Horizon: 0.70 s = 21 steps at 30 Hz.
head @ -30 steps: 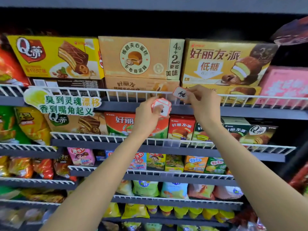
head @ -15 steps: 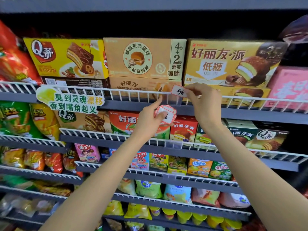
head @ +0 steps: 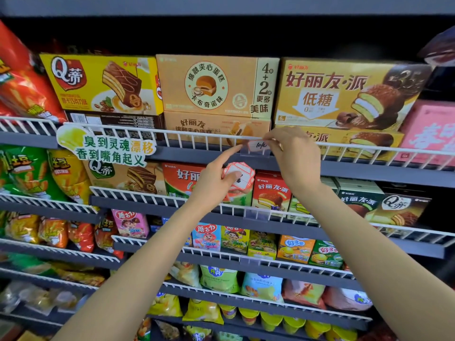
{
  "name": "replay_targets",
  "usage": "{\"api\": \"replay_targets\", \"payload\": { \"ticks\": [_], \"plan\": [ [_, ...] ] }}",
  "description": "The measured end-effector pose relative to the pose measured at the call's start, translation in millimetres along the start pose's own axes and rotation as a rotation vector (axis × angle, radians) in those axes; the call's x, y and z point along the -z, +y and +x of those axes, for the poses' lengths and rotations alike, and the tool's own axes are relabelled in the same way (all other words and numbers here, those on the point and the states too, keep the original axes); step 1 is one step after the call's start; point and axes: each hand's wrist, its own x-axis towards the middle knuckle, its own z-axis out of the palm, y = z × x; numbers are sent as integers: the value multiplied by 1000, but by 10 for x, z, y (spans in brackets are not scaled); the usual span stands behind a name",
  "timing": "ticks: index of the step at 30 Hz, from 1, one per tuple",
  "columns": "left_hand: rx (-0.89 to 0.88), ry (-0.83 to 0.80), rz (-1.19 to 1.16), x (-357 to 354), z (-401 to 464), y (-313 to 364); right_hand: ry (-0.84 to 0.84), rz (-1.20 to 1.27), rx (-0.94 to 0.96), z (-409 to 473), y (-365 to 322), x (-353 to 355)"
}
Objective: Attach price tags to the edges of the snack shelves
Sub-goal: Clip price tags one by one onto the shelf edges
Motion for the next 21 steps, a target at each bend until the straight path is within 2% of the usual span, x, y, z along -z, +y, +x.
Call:
{"api": "replay_targets", "payload": {
  "ticks": [6,13,21],
  "plan": [
    [-18,-20,-13,-14,-17,-10,-60,27,-62,-41,15,-66],
    [-31,-17,-45,-28,16,-40,-39,-119,42,3,-19,-59],
    [-6,-31,-35,-15,15,-24,-66,-307,64,-40,-34,-98]
  ]
}}
